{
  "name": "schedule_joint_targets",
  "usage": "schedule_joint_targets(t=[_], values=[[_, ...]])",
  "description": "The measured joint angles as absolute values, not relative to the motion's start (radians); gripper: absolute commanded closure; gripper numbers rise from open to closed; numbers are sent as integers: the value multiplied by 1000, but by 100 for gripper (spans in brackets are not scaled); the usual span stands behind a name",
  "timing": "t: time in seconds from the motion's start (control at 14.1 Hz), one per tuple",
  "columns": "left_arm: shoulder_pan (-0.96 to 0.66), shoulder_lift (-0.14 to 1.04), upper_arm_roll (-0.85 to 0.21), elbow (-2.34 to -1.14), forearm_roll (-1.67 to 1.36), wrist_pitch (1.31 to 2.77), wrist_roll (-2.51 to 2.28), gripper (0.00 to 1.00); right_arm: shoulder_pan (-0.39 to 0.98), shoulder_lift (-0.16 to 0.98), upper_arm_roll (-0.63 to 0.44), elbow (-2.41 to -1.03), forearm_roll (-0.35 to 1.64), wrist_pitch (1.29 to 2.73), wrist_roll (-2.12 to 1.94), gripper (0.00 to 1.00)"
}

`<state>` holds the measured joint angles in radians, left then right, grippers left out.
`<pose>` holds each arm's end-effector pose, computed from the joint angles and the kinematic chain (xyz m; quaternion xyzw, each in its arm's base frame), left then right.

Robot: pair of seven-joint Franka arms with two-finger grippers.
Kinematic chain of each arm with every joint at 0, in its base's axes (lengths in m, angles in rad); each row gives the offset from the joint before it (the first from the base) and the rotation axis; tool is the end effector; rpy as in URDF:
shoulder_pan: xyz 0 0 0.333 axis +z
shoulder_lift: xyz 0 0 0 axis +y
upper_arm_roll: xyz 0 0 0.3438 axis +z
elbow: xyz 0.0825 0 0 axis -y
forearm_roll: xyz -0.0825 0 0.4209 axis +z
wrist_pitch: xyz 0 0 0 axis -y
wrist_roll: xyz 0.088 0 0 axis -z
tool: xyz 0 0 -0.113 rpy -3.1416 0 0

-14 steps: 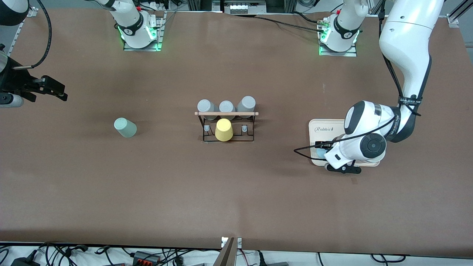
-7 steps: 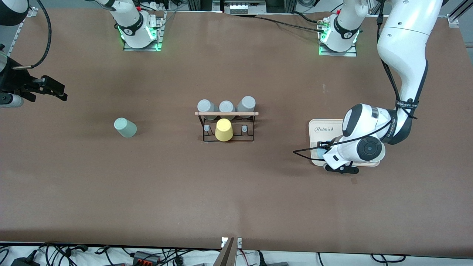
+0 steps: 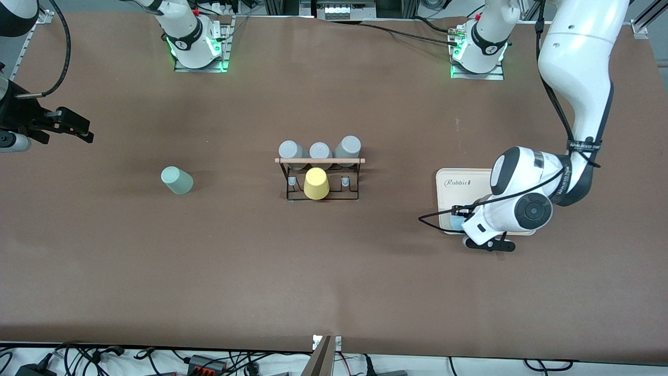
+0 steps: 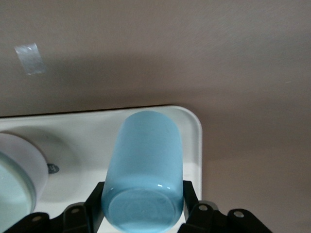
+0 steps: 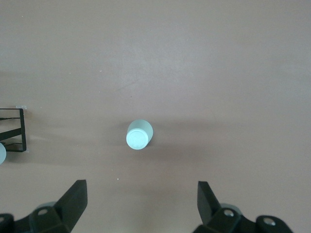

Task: Hang scattered cups on rack with three cups
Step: 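Carry the light blue cup to the rack and hang it beside the yellow cup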

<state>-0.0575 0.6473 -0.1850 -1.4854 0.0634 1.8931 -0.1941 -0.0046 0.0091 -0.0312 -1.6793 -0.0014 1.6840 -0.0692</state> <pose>0.7168 -0.1506 0.2784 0.9927 -0.0256 -0.1174 0.0032 0.6004 -0.0216 0.5952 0.9999 0.0168 -0.0022 0.0007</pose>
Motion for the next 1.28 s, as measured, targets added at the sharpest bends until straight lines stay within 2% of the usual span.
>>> schedule_joint_targets(t=[0.21,0.43,0.64,0.92,1.28], values=[[-147,620,-191,-1309,-41,1721,-338,100,-5,9,-31,-1679,-1,1684,-69,0],[-290,619,-193,-1201,-157,1700,-639,100,-5,9,-31,-1679,-1,1684,-69,0],[-376,634,-193,-1175,-205,1719,-792,100,-5,9,-31,-1679,-1,1684,-69,0],[-451,677,-193,-1174,-212,1813,-886,100,-6,10,-31,-1679,-1,1684,-69,0],[-472,721,-192,-1179,-212,1838,-901,100,-8,17,-31,-1679,-1,1690,-69,0]])
